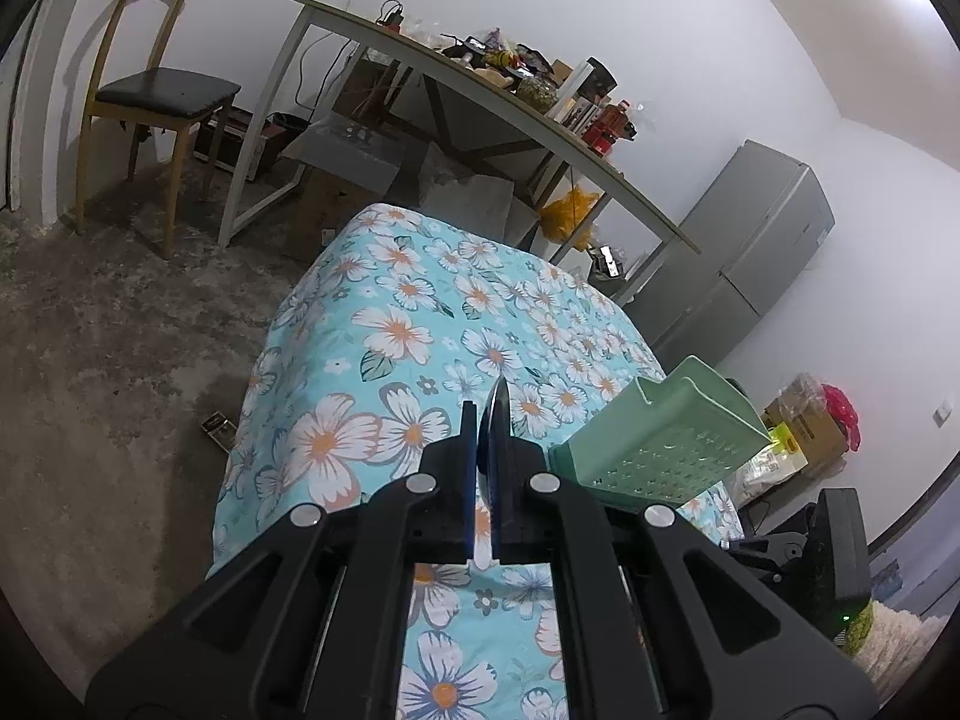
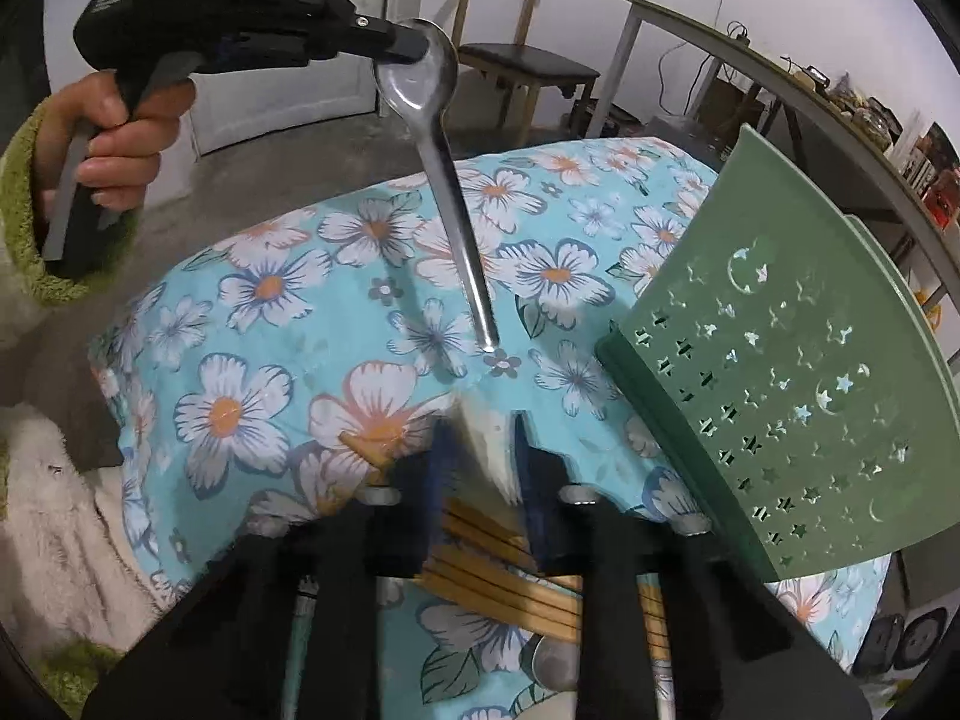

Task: Organize utensils
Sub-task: 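Lift the silver spoon with the left gripper while the right gripper grasps the cream ladle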

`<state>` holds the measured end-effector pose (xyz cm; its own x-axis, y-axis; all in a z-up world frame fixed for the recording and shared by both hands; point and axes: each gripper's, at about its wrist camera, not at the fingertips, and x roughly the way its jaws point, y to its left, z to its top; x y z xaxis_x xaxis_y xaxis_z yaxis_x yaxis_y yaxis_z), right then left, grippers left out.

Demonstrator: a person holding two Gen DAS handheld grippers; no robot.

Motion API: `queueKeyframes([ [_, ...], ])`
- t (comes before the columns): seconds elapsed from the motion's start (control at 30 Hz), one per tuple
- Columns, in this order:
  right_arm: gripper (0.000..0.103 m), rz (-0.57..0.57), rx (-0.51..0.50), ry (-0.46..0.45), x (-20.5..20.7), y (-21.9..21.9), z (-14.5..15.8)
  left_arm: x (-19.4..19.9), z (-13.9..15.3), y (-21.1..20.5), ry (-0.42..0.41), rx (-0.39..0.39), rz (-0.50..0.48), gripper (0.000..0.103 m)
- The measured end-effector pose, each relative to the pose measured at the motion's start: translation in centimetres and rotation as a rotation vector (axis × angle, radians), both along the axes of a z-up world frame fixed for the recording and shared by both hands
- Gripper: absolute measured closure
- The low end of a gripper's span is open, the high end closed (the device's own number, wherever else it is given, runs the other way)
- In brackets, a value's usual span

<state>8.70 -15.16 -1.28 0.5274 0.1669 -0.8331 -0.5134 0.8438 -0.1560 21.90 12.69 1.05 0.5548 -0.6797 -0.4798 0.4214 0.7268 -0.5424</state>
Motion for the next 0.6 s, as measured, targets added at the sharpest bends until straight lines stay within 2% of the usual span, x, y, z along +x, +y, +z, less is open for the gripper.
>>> queueKeyframes([
  [0.13,0.100,-0.028,0.037,-0.007,-0.6,-0.5,1.0,-0.5,0.9,-0.2,-0.021,-0.004,-0.005,0.101],
  [0.33,0.101,-0.089,0.096,-0.075,-2.2,-2.1,3.2,-1.4,3.2,-0.4,-0.073,-0.011,-0.011,0.101],
  [0.5,0.100,-0.171,0.118,-0.082,-2.8,-3.4,3.3,-2.3,4.7,-1.0,-0.112,0.007,-0.013,0.101],
  [0.53,0.097,-0.180,0.127,-0.079,-2.7,-3.6,3.3,-2.4,4.8,-1.1,-0.114,0.011,-0.009,0.101],
  [0.6,0.080,-0.206,0.134,-0.076,-2.4,-3.5,2.8,-2.5,4.8,-1.2,-0.107,0.013,-0.005,0.101],
])
